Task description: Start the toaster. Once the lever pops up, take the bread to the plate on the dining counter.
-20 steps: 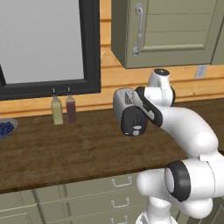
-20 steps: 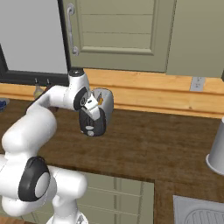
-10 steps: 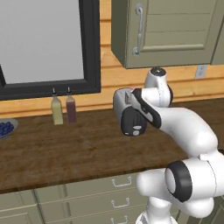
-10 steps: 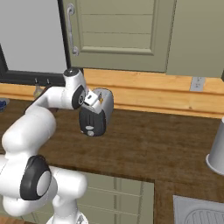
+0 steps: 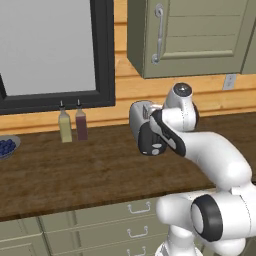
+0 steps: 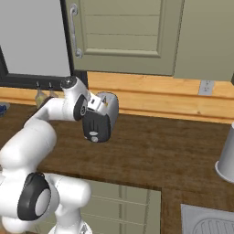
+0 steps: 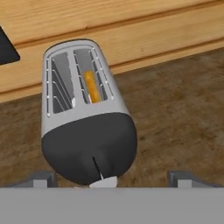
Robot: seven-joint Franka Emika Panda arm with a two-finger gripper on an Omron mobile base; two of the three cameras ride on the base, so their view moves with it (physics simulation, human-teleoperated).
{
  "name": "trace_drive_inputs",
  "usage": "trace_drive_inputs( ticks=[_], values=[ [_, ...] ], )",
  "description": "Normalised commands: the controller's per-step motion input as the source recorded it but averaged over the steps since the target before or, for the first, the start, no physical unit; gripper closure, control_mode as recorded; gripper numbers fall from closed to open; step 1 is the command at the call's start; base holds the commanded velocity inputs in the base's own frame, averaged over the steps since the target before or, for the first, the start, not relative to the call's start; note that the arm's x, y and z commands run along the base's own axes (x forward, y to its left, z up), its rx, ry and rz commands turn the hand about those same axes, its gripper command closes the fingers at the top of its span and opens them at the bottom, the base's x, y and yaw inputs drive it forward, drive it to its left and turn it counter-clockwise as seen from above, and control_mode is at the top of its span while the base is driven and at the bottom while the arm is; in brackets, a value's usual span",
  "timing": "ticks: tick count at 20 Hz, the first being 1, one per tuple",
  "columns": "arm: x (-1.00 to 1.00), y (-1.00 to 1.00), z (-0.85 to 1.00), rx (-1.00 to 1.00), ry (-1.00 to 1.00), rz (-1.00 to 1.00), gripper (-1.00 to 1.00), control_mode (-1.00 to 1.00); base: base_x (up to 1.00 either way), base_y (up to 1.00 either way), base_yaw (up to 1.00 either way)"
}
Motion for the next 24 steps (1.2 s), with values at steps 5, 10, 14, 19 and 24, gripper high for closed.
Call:
trace_drive_inputs(
  ticks=[5, 10, 14, 19, 24],
  values=[
    [0.00, 0.00, 0.17, -0.02, -0.15, 0.01, -1.00, -1.00, 0.00, 0.00, 0.00],
    [0.00, 0.00, 0.49, 0.00, -0.01, 0.03, -1.00, -1.00, 0.00, 0.00, 0.00],
    [-0.01, 0.00, 0.26, 0.00, 0.00, 0.05, -1.00, -1.00, 0.00, 0.00, 0.00],
    [0.05, 0.00, -0.27, 0.00, -0.01, 0.08, -1.00, -1.00, 0.00, 0.00, 0.00],
    [0.01, 0.00, 0.00, 0.00, -0.02, 0.03, -1.00, -1.00, 0.00, 0.00, 0.00]
  ],
)
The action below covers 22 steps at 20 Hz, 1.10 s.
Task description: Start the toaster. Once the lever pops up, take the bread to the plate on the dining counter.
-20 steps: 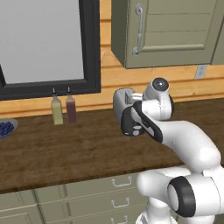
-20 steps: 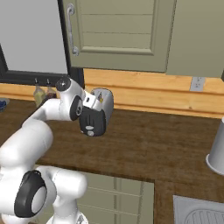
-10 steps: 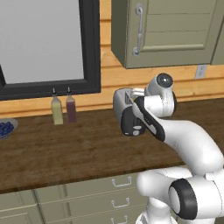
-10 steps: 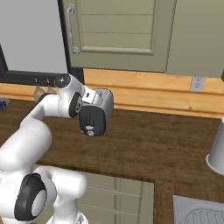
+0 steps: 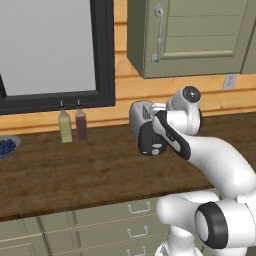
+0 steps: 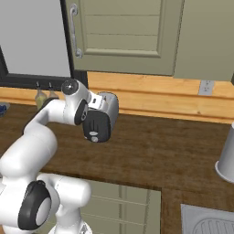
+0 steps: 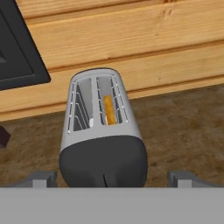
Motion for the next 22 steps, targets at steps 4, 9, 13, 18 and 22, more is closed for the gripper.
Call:
trace_drive_inputs(
  ticks=[4, 9, 13, 18, 22],
  values=[
    [0.00, 0.00, 0.00, 0.00, 0.00, 0.00, -1.00, -1.00, 0.00, 0.00, 0.00],
    [0.00, 0.00, 0.00, 0.00, 0.00, 0.00, -1.00, -1.00, 0.00, 0.00, 0.00],
    [0.00, 0.00, 0.00, 0.00, 0.00, 0.00, -1.00, -1.00, 0.00, 0.00, 0.00],
    [0.00, 0.00, 0.00, 0.00, 0.00, 0.00, -1.00, -1.00, 0.00, 0.00, 0.00],
    [0.00, 0.00, 0.00, 0.00, 0.00, 0.00, -1.00, -1.00, 0.00, 0.00, 0.00]
  ],
)
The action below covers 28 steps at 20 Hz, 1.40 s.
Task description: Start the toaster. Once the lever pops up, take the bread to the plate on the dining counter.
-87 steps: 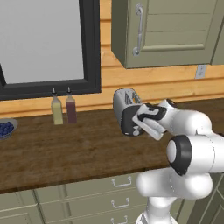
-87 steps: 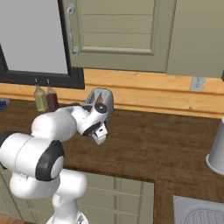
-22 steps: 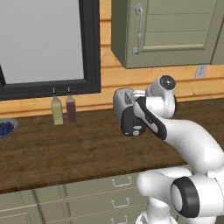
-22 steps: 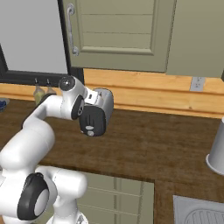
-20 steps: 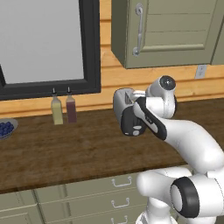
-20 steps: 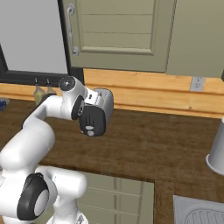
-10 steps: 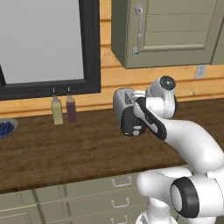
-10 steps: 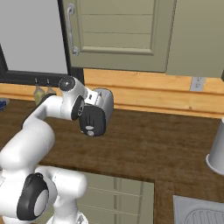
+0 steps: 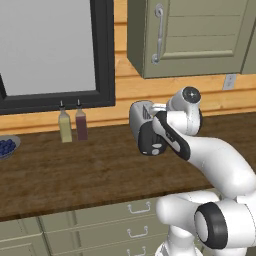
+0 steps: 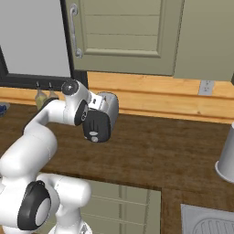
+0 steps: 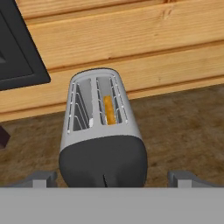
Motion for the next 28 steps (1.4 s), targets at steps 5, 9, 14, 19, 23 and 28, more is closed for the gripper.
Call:
trace_drive_inputs(
  ticks=[5, 9, 14, 19, 23, 28],
  values=[
    [0.00, 0.00, 0.00, 0.00, 0.00, 0.00, -1.00, -1.00, 0.00, 0.00, 0.00],
    [0.00, 0.00, 0.00, 0.00, 0.00, 0.00, -1.00, -1.00, 0.00, 0.00, 0.00],
    [0.00, 0.00, 0.00, 0.00, 0.00, 0.00, -1.00, -1.00, 0.00, 0.00, 0.00],
    [0.00, 0.00, 0.00, 0.00, 0.00, 0.00, -1.00, -1.00, 0.00, 0.00, 0.00],
    [0.00, 0.00, 0.00, 0.00, 0.00, 0.00, -1.00, -1.00, 0.00, 0.00, 0.00],
    [0.00, 0.00, 0.00, 0.00, 0.00, 0.00, -1.00, -1.00, 0.00, 0.00, 0.00]
  ],
)
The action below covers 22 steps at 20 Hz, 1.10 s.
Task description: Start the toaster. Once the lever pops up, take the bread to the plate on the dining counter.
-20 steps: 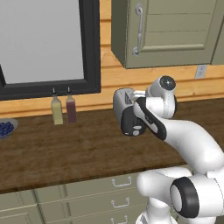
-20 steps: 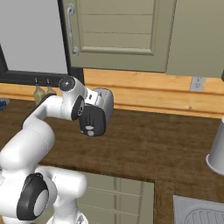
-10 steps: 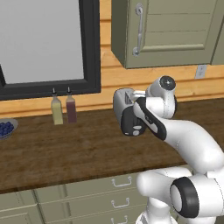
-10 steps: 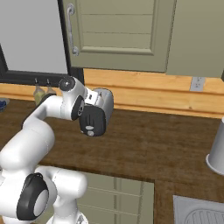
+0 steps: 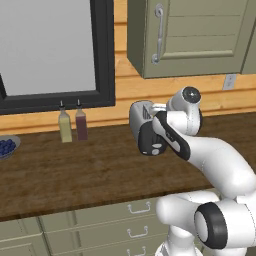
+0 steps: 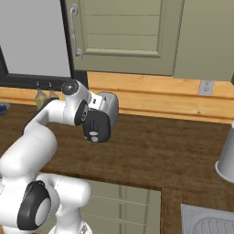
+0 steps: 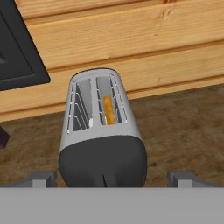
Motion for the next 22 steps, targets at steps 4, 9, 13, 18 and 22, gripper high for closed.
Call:
trace_drive_inputs(
  ticks=[4, 9, 13, 18, 22],
  values=[
    [0.00, 0.00, 0.00, 0.00, 0.00, 0.00, -1.00, -1.00, 0.00, 0.00, 0.00],
    [0.00, 0.00, 0.00, 0.00, 0.00, 0.00, -1.00, -1.00, 0.00, 0.00, 0.00],
    [0.00, 0.00, 0.00, 0.00, 0.00, 0.00, -1.00, -1.00, 0.00, 0.00, 0.00],
    [0.00, 0.00, 0.00, 0.00, 0.00, 0.00, -1.00, -1.00, 0.00, 0.00, 0.00],
    [0.00, 0.00, 0.00, 0.00, 0.00, 0.00, -1.00, -1.00, 0.00, 0.00, 0.00]
  ],
)
